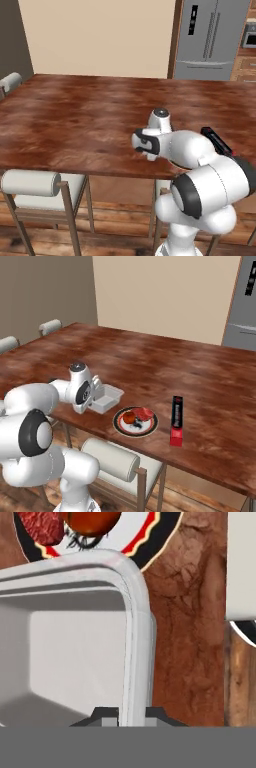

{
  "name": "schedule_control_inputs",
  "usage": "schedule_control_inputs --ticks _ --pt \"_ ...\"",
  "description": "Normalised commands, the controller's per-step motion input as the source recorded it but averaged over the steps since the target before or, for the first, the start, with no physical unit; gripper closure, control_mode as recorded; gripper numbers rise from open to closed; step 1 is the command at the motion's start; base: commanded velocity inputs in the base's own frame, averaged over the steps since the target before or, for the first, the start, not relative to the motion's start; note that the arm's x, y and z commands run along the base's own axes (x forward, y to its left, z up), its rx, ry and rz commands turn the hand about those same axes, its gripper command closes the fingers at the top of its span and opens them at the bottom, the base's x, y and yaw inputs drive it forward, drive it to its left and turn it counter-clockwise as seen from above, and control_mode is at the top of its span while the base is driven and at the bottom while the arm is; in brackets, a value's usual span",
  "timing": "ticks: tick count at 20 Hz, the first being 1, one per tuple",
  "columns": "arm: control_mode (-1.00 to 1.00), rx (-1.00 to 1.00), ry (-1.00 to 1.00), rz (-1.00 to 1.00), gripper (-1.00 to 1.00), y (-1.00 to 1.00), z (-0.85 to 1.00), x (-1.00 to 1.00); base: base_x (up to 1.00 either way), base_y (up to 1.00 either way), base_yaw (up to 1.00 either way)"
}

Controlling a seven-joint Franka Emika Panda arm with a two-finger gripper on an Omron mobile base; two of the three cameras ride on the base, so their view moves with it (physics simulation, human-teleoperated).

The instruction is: Retrieve the tupperware and aluminum foil from the cabinet and place them on the dining counter near the plate with tomato and steak to prepare for storing leftovers.

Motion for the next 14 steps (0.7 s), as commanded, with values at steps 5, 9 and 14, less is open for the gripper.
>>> schedule_control_inputs --ticks 5,9,14 --pt "-1.00 0.00 0.02 0.00 1.00 0.00 -0.39 0.37 0.00 0.00 0.00" --pt "-1.00 0.00 0.03 0.00 1.00 -0.14 -0.37 0.33 0.00 0.00 0.00" --pt "-1.00 0.00 0.03 0.00 1.00 -0.08 -0.38 0.32 0.00 0.00 0.00"
